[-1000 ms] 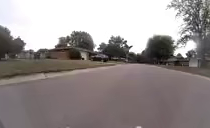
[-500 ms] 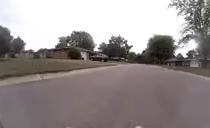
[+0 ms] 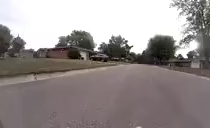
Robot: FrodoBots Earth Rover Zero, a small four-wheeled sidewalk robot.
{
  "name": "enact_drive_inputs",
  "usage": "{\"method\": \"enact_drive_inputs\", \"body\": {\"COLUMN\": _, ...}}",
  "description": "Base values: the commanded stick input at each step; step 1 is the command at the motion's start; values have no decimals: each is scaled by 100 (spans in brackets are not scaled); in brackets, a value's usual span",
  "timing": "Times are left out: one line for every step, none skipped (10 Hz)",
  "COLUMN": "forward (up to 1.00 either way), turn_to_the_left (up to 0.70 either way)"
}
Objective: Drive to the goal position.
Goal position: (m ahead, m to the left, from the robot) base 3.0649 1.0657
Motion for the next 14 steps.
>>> {"method": "enact_drive_inputs", "body": {"forward": 70, "turn_to_the_left": 0}}
{"method": "enact_drive_inputs", "body": {"forward": 70, "turn_to_the_left": 0}}
{"method": "enact_drive_inputs", "body": {"forward": 70, "turn_to_the_left": 0}}
{"method": "enact_drive_inputs", "body": {"forward": 70, "turn_to_the_left": 0}}
{"method": "enact_drive_inputs", "body": {"forward": 70, "turn_to_the_left": 0}}
{"method": "enact_drive_inputs", "body": {"forward": 70, "turn_to_the_left": 0}}
{"method": "enact_drive_inputs", "body": {"forward": 70, "turn_to_the_left": 0}}
{"method": "enact_drive_inputs", "body": {"forward": 70, "turn_to_the_left": 0}}
{"method": "enact_drive_inputs", "body": {"forward": 70, "turn_to_the_left": 0}}
{"method": "enact_drive_inputs", "body": {"forward": 70, "turn_to_the_left": 0}}
{"method": "enact_drive_inputs", "body": {"forward": 70, "turn_to_the_left": 0}}
{"method": "enact_drive_inputs", "body": {"forward": 70, "turn_to_the_left": 0}}
{"method": "enact_drive_inputs", "body": {"forward": 70, "turn_to_the_left": 0}}
{"method": "enact_drive_inputs", "body": {"forward": 70, "turn_to_the_left": 0}}
